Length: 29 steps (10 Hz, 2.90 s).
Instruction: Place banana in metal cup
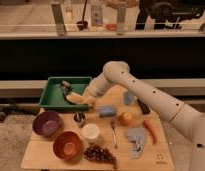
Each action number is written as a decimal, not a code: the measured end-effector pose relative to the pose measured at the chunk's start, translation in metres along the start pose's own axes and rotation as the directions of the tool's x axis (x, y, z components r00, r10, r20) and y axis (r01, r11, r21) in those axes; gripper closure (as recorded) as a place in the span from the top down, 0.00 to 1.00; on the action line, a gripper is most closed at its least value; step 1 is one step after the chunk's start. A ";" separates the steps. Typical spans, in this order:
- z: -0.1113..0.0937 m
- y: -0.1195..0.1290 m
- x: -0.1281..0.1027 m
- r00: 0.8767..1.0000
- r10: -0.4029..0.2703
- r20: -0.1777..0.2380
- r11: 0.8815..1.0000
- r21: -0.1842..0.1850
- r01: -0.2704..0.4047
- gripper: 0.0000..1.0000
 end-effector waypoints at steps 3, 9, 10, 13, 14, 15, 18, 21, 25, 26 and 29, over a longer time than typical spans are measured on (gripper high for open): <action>0.022 0.017 -0.015 0.996 -0.090 0.025 0.993 -0.077 0.091 0.00; 0.059 0.037 -0.004 0.992 -0.117 -0.039 0.988 -0.109 0.113 0.00; 0.063 0.039 -0.001 0.992 -0.115 -0.043 0.987 -0.115 0.110 0.00; 0.072 0.043 0.009 0.994 -0.093 -0.054 0.987 -0.136 0.085 0.12; 0.073 0.044 0.012 0.995 -0.085 -0.057 0.987 -0.139 0.077 0.20; 0.074 0.044 0.014 0.995 -0.076 -0.061 0.988 -0.141 0.067 0.30; 0.079 0.044 0.022 0.996 -0.050 -0.070 0.988 -0.149 0.039 0.60; 0.081 0.042 0.025 0.997 -0.037 -0.071 0.988 -0.152 0.026 0.80; 0.082 0.038 0.028 0.997 -0.016 -0.081 0.989 -0.151 0.004 0.80; 0.082 0.036 0.029 0.996 -0.009 -0.086 0.989 -0.148 -0.004 0.80; 0.078 0.030 0.035 0.995 0.019 -0.097 0.990 -0.135 -0.033 0.80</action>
